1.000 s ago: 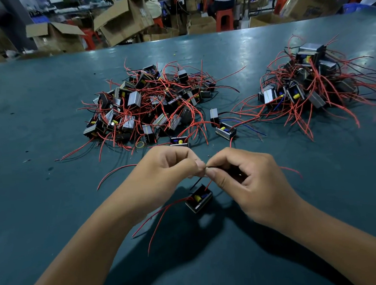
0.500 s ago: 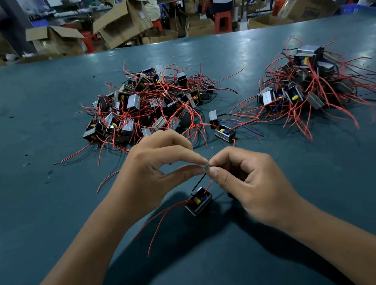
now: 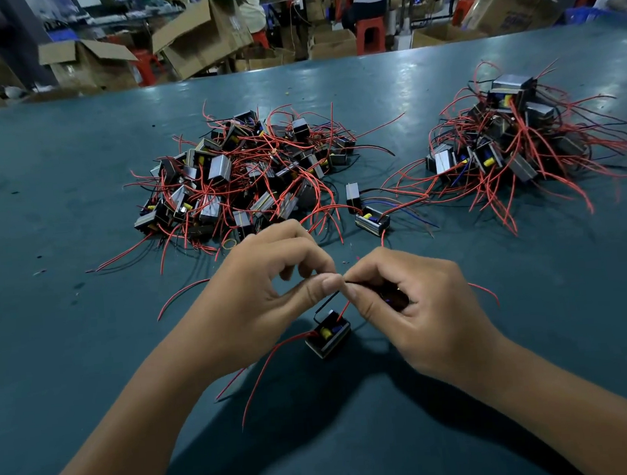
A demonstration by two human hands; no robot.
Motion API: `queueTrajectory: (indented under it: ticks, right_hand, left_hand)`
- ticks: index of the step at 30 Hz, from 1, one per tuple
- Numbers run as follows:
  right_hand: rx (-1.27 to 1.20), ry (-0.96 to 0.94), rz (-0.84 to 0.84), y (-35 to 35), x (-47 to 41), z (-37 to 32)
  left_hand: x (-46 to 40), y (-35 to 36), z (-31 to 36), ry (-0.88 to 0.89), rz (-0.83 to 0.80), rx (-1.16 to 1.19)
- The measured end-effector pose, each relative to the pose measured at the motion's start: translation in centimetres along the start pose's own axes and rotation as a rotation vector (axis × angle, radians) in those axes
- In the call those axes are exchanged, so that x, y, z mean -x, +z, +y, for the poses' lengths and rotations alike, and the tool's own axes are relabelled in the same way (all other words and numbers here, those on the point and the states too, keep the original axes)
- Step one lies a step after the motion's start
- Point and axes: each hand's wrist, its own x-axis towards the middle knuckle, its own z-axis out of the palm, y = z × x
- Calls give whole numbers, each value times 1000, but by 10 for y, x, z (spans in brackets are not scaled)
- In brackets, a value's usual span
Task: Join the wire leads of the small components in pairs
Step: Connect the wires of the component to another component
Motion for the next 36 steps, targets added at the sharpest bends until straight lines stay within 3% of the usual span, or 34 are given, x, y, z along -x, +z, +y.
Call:
queueTrajectory:
  ticks: [4, 9, 14, 20, 24, 30, 33, 36]
  right_hand:
    - [62, -27, 26, 0, 2, 1]
    - [8, 85, 122, 3, 2, 2]
    - [-116, 214, 125, 0, 1, 1]
    - [-222, 221, -61, -13, -1, 2]
    - [-327, 328, 84, -24, -11, 13]
    - [-189, 445, -54, -29, -12, 25]
    - [-91, 404, -96, -32, -13, 24]
    - [-53, 298, -253, -35, -14, 16]
  left_hand:
    - [0, 6, 4, -136, -2, 168]
    - [-2, 14, -5, -279, 108, 301]
    - [0, 15, -22, -384, -54, 273]
    - [-2, 25, -19, -469, -201, 410]
    - [-4, 26, -20, -470, -213, 334]
    - [1, 12, -27, -395, 34, 203]
    - [0, 17, -25, -450, -53, 323]
    - [0, 25, -25, -516, -145, 413]
